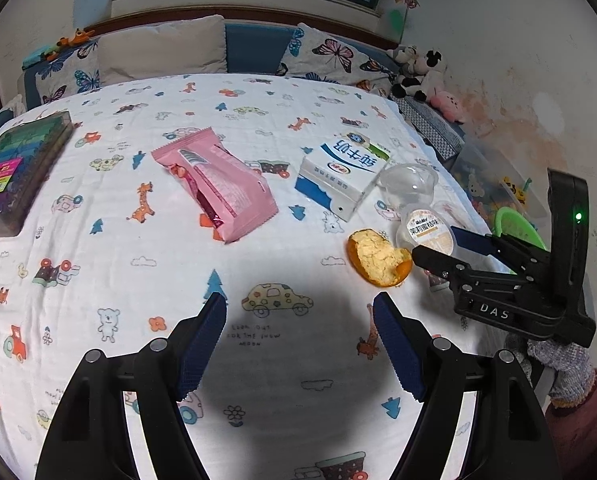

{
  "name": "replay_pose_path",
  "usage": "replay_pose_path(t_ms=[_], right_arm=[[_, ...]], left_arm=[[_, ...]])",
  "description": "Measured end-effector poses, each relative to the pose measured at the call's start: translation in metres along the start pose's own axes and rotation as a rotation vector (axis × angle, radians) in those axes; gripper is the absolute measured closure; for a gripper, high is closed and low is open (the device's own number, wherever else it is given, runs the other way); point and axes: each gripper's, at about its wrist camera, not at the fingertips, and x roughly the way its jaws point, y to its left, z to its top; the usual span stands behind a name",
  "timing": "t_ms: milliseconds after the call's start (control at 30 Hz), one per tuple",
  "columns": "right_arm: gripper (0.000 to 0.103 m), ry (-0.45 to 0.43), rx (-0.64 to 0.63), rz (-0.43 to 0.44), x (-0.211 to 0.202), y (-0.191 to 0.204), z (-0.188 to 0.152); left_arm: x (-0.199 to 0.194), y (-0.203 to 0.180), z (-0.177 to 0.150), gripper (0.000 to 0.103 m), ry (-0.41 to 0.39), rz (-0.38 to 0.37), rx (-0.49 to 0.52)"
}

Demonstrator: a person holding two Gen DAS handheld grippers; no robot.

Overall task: Collect trash
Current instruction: 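Move the right tool back to the bed and grasp the clear pudding cup, then grasp the brown bread piece with the left tool while the right tool lifts the pudding cup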

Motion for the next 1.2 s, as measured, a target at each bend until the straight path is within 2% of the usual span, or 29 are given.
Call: replay_pose_path(t_ms=[433,533,667,967,1200], right_arm=[[0.035,-0.082,0.092,0.016,-0.053,-0.023,-0.010],[0.035,-0.097,0.107,0.011,-0.065,-0.028,-0.014],[0.035,-0.109,0.123,-0.004,-0.080,-0.036,-0.022],[0.035,-0.133,0.167,-0.038,-0.104,-0.054,-0.041],[0.035,-0.127,0.206,-0.066,-0.110,-0.069,-0.052]], left_arm=[[0.030,-0.038,0.005,0.030,0.029,-0.046,0.099],[0.041,-0.049,0.008,0.021,0.037,-0.043,0.139],[0.054,-0.062,0.013,0.021,0.036,-0.050,0.209],[0.079,-0.058,0.022,0.021,0.067,-0.058,0.205],[0.085,-0.061,0.019,0.033,0.063,-0.061,0.222]])
